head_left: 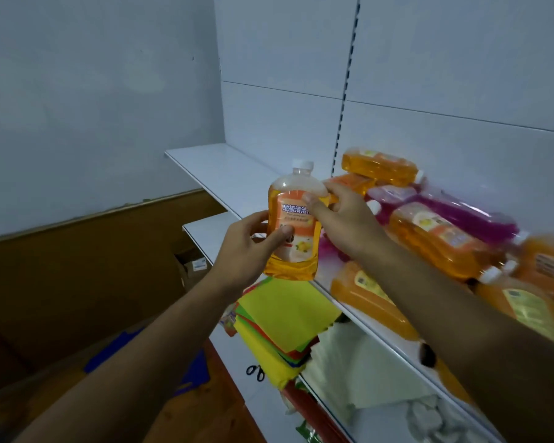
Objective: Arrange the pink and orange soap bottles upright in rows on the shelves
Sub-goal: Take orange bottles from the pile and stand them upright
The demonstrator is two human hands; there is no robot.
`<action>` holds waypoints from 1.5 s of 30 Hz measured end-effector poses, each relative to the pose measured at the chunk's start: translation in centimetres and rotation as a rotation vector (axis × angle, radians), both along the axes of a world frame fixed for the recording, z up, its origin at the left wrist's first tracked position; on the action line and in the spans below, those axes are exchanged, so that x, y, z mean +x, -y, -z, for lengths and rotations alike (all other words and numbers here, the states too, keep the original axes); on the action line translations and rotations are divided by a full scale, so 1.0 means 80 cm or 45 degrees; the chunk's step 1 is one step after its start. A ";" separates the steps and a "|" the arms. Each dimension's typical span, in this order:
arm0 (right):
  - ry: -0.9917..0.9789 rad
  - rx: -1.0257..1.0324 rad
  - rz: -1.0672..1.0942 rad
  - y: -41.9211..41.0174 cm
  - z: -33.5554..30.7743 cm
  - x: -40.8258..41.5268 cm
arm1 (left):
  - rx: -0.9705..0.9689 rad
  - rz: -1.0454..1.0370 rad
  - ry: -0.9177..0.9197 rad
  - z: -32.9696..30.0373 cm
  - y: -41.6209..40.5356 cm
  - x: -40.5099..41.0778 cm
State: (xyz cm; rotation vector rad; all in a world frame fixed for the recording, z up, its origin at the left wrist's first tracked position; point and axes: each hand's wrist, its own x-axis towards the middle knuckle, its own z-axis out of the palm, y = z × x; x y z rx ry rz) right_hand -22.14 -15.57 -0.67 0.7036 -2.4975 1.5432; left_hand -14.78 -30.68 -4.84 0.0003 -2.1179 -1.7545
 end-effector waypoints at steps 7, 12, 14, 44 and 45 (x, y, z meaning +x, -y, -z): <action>0.056 0.141 -0.134 0.107 -0.003 -0.125 | 0.003 -0.092 -0.039 0.012 0.096 -0.124; 0.044 0.142 -0.168 0.188 -0.003 -0.218 | -0.083 -0.191 0.004 0.011 0.175 -0.213; 0.055 0.141 -0.169 0.219 -0.001 -0.249 | -0.115 -0.226 0.017 0.013 0.204 -0.245; -0.047 0.123 0.324 0.611 0.077 -0.662 | -0.271 0.048 0.035 0.083 0.608 -0.736; -0.052 0.114 0.321 0.615 0.077 -0.673 | -0.277 0.041 0.044 0.081 0.611 -0.746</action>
